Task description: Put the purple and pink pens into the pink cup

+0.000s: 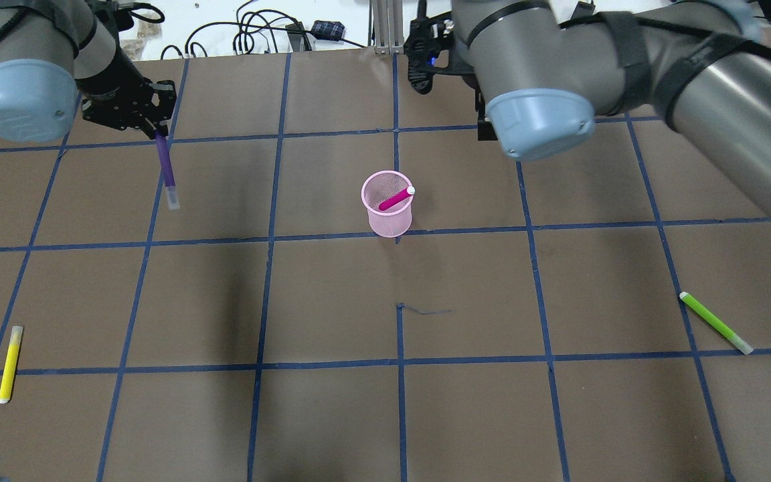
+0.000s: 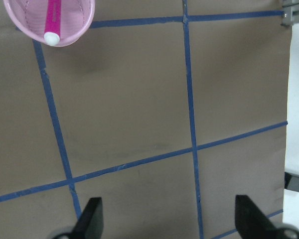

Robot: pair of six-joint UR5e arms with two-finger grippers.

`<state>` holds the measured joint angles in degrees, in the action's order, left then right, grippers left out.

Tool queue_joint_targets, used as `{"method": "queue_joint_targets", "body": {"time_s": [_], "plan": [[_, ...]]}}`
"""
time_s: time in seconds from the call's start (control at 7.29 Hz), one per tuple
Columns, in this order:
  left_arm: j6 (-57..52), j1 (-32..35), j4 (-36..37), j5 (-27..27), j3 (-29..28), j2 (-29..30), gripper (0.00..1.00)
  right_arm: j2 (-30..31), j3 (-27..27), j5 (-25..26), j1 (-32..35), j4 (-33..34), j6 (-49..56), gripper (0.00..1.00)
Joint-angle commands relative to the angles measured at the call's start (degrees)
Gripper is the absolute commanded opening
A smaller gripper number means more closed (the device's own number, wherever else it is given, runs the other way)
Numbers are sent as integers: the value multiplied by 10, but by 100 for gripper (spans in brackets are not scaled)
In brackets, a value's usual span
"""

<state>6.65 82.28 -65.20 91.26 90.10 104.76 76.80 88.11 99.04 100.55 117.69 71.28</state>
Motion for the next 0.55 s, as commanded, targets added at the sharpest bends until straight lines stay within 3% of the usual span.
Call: {"method": "queue_joint_targets", "body": {"time_s": [0.0, 0.14, 0.41], "plan": [[137, 93, 53, 1, 0, 4, 0, 73, 0, -105, -103, -114, -18, 95], [193, 134, 75, 1, 1, 13, 0, 103, 0, -110, -113, -137, -135, 100], [279, 186, 115, 0, 8, 27, 0, 120, -9, -79, -110, -178, -326, 100]]}}
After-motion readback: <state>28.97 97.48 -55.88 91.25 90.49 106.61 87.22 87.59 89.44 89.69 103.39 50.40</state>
